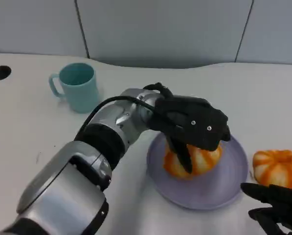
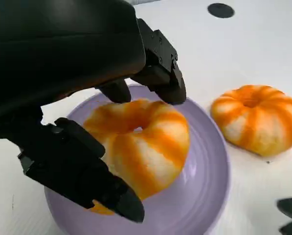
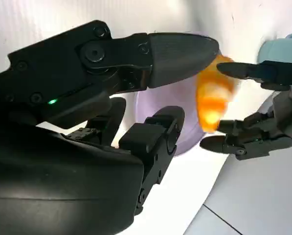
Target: Grasp the bread from the table and place it into the plate.
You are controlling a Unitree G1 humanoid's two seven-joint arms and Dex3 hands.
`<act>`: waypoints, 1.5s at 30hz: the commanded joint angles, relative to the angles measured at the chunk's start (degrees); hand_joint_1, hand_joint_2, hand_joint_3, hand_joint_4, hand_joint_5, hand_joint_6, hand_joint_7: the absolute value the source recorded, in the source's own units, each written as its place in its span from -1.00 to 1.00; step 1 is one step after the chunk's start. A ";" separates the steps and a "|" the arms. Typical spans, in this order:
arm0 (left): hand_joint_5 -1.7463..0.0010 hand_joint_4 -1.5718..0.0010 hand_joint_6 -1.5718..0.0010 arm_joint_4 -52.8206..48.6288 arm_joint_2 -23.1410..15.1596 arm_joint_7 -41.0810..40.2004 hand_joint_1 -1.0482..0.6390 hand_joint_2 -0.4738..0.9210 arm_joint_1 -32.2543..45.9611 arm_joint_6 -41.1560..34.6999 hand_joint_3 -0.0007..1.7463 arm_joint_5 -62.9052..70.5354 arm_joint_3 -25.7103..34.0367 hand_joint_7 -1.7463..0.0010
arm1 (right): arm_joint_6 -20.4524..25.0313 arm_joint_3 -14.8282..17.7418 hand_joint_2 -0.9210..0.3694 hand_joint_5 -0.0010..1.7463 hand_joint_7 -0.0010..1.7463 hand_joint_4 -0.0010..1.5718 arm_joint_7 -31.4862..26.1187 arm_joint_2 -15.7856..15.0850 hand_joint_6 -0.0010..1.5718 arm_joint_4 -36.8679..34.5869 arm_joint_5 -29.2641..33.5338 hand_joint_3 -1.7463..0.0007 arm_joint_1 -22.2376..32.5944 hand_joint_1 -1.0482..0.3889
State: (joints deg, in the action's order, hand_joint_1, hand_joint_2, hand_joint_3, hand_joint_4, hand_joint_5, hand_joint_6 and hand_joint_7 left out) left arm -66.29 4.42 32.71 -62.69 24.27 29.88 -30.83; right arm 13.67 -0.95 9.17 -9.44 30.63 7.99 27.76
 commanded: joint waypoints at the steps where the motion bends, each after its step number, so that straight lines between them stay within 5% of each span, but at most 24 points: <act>1: 0.77 1.00 0.73 1.40 -1.17 3.54 -0.60 0.78 -2.29 1.12 -1.00 -0.89 0.37 0.99 | -0.71 0.83 -1.00 -0.29 -0.99 -0.26 0.23 -0.72 -0.09 0.02 -0.74 0.56 0.03 -0.01; 12: 0.96 1.00 0.80 5.07 -3.63 10.41 -0.71 0.81 -4.12 -0.24 -0.99 -1.91 0.87 1.00 | -1.30 0.95 -1.00 -0.31 -1.00 -0.29 0.03 -0.75 -0.11 0.05 -0.49 0.56 0.41 -0.03; 16: 0.96 0.99 0.78 10.93 -8.21 15.06 -0.61 0.83 -2.30 -0.67 -0.99 -8.72 6.46 0.99 | -1.28 0.98 -1.00 -0.32 -1.00 -0.28 0.12 -0.85 -0.12 0.32 -0.42 0.56 0.65 -0.04; 27: 0.92 0.96 0.70 25.58 -23.39 22.26 -0.43 0.89 13.53 -4.84 -1.00 -27.72 20.98 0.97 | -3.68 1.67 -1.00 -0.31 -0.99 -0.29 0.25 -1.36 -0.10 -0.69 -0.57 0.56 0.82 -0.06; 37: 0.85 0.81 0.71 43.63 -26.83 14.83 -0.28 1.00 36.54 -18.63 -0.94 -35.29 29.43 0.99 | -3.26 2.46 -1.00 -0.31 -0.99 -0.31 0.60 -1.60 -0.10 -0.82 -1.05 0.56 0.76 -0.08; 41: 0.69 0.55 0.55 48.68 -24.75 8.48 -0.31 1.00 44.72 -23.33 -0.89 -36.60 31.62 0.93 | -4.25 2.81 -1.00 -0.32 -0.99 -0.32 0.82 -2.24 -0.10 -1.55 -0.72 0.56 0.54 -0.08; 45: -0.18 0.61 0.29 53.01 -23.93 2.38 -0.31 1.00 51.09 -26.95 -0.81 -34.66 31.42 0.86 | -4.48 3.26 -1.00 -0.33 -0.99 -0.32 0.94 -2.56 -0.10 -2.36 -0.93 0.56 0.30 -0.08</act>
State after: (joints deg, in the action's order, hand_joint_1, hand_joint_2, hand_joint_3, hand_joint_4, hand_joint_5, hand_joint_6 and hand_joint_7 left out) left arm -15.79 -19.33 38.31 -14.51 -0.87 -6.02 0.36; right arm 9.97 1.33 9.99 -11.16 29.03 7.39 28.19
